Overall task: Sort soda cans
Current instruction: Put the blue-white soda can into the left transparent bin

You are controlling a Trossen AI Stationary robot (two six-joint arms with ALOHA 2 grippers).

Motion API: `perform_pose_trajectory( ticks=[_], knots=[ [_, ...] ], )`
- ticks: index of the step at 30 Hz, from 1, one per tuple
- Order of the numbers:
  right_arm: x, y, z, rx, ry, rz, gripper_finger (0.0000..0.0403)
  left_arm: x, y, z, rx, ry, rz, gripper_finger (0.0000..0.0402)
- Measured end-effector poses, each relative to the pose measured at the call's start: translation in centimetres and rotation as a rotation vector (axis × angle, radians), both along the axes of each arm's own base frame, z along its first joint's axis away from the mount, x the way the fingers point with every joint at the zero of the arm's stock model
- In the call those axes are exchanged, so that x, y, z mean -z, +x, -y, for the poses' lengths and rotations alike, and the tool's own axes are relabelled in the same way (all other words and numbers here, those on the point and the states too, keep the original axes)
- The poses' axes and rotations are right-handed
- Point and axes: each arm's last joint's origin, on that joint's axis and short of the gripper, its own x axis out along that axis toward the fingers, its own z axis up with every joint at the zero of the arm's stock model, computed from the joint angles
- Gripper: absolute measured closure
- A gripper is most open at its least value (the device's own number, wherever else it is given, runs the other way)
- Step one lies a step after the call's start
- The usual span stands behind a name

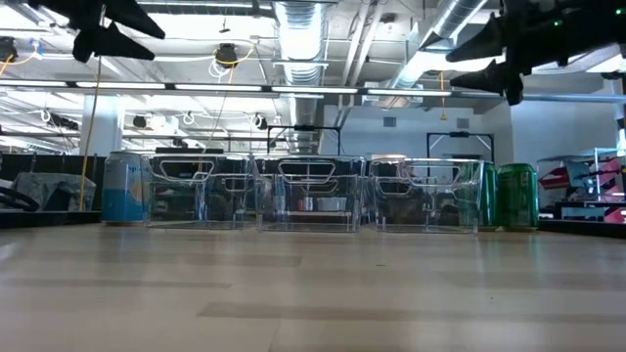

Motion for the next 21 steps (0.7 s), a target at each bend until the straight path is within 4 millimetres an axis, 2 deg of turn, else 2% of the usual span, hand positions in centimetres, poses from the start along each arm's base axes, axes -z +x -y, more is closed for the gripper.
perform_pose_trajectory(
  ticks=[5, 15, 21],
  knots=[
    [-0.3, 0.1, -0.3, -0.030, 0.046, -0.032, 0.0138, -0.8, 0.3, -0.1, -0.070, -0.066, -0.171, 0.0108],
    [-0.4, 0.4, -1.8, -0.144, 0.039, -0.032, 0.0138, 0.5, 0.4, -1.6, -0.305, -0.205, -0.407, 0.0025],
    [-1.3, 0.3, -1.6, -0.127, 0.013, -0.017, 0.0138, 1.2, 1.7, -3.4, -0.364, -0.297, -0.524, 0.0003]
  ],
)
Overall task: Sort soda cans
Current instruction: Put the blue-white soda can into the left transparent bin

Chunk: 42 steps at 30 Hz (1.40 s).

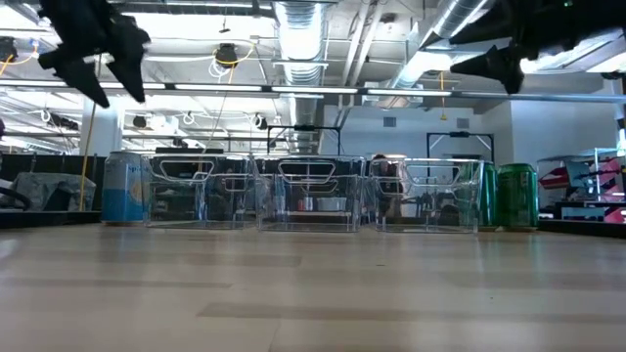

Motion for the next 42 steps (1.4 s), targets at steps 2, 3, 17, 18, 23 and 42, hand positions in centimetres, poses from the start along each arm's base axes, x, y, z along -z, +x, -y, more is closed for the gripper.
perform_pose_trajectory(
  ticks=[2, 3, 17, 18, 23, 42],
  knots=[
    [-0.3, 0.0, 0.1, 0.005, -0.008, 0.003, 0.0138, 0.4, 0.5, -0.9, -0.029, -0.041, -0.053, 0.0002],
    [-0.4, 0.0, 0.1, 0.003, -0.021, -0.002, 0.0138, 0.7, 0.7, -1.4, -0.047, -0.053, -0.080, 0.0002],
    [0.3, 0.0, 0.1, -0.001, -0.032, -0.104, 0.0138, 3.2, 1.9, -7.2, -0.114, -0.187, -0.183, 0.0002],
    [0.3, 0.0, 0.1, -0.001, -0.032, -0.108, 0.0138, 3.5, 1.8, -7.5, -0.126, -0.198, -0.202, 0.0002],
    [0.5, -0.1, 0.1, 0.002, -0.007, -0.127, 0.0138, 4.1, 1.6, -8.9, -0.148, -0.235, -0.246, 0.0002],
    [0.9, -0.2, 0.0, 0.006, 0.027, -0.157, 0.0138, 8.9, 2.0, -10.7, -0.052, -0.343, -0.259, 0.0023]
  ],
)
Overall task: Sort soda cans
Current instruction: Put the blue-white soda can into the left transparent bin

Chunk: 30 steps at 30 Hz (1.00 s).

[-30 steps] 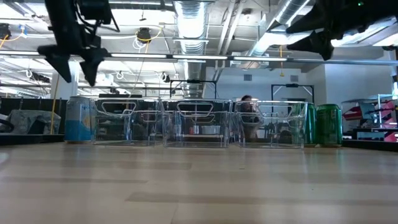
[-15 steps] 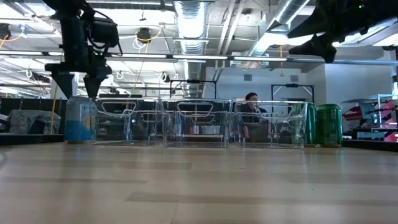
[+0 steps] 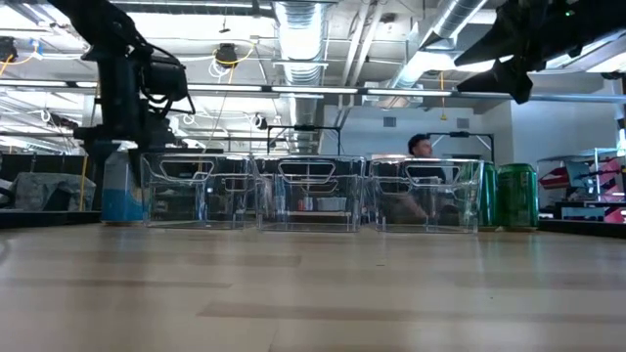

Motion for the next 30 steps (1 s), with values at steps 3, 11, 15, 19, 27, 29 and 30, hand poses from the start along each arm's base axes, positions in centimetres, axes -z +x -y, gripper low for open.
perform_pose_trajectory(
  ticks=[3, 11, 15, 19, 27, 29, 30],
  knots=[
    [0.0, 0.0, 0.0, 0.000, -0.001, 0.003, 0.0138, -0.5, 0.1, -0.1, 0.002, 0.013, 0.010, 0.0025],
    [0.0, 0.0, 0.0, 0.000, -0.001, 0.002, 0.0138, -1.1, 0.1, -0.1, 0.009, 0.004, -0.001, 0.0046],
    [0.0, 0.0, 0.0, 0.000, -0.002, 0.001, 0.0138, -1.1, 0.0, 0.0, 0.001, -0.004, -0.005, 0.0104],
    [0.0, 0.0, 0.0, 0.000, -0.003, 0.001, 0.0138, -1.3, -0.2, 0.3, 0.002, -0.021, 0.003, 0.0106],
    [0.0, 0.0, 0.0, 0.000, -0.002, 0.001, 0.0138, -6.1, -0.9, 2.3, 0.050, 0.003, 0.117, 0.0106],
    [0.0, 0.0, 0.0, 0.000, -0.003, 0.002, 0.0138, -8.1, -1.1, 2.8, 0.051, 0.044, 0.162, 0.0106],
    [0.0, 0.0, 0.0, 0.000, -0.003, 0.004, 0.0138, -9.1, -1.0, 3.0, 0.055, 0.068, 0.194, 0.0106]
  ],
)
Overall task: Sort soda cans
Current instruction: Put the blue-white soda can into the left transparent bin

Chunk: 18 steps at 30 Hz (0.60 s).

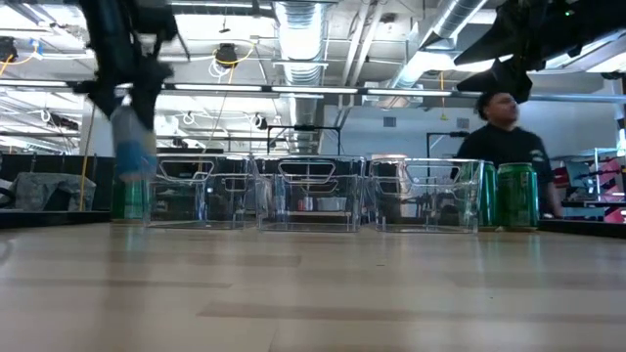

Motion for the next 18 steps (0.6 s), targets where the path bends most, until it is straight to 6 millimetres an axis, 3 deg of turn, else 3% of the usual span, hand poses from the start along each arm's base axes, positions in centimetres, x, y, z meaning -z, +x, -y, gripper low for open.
perform_pose_trajectory(
  ticks=[5, 9, 14, 18],
  knots=[
    [-0.2, 0.1, 0.0, 0.000, -0.003, 0.027, 0.0138, -4.0, 0.9, 0.8, 0.056, 0.037, 0.097, 0.0106],
    [-0.5, 0.1, 0.0, 0.000, -0.005, 0.051, 0.0138, -5.9, 2.9, 0.2, 0.096, 0.076, 0.123, 0.0106],
    [-0.5, 0.4, 0.1, 0.001, -0.006, 0.052, 0.0138, -6.1, 6.5, -2.3, 0.140, 0.095, 0.059, 0.0106],
    [-0.1, 0.7, 0.1, -0.001, -0.009, 0.023, 0.0138, -4.2, 9.8, -4.9, 0.183, 0.078, -0.023, 0.0106]
  ],
)
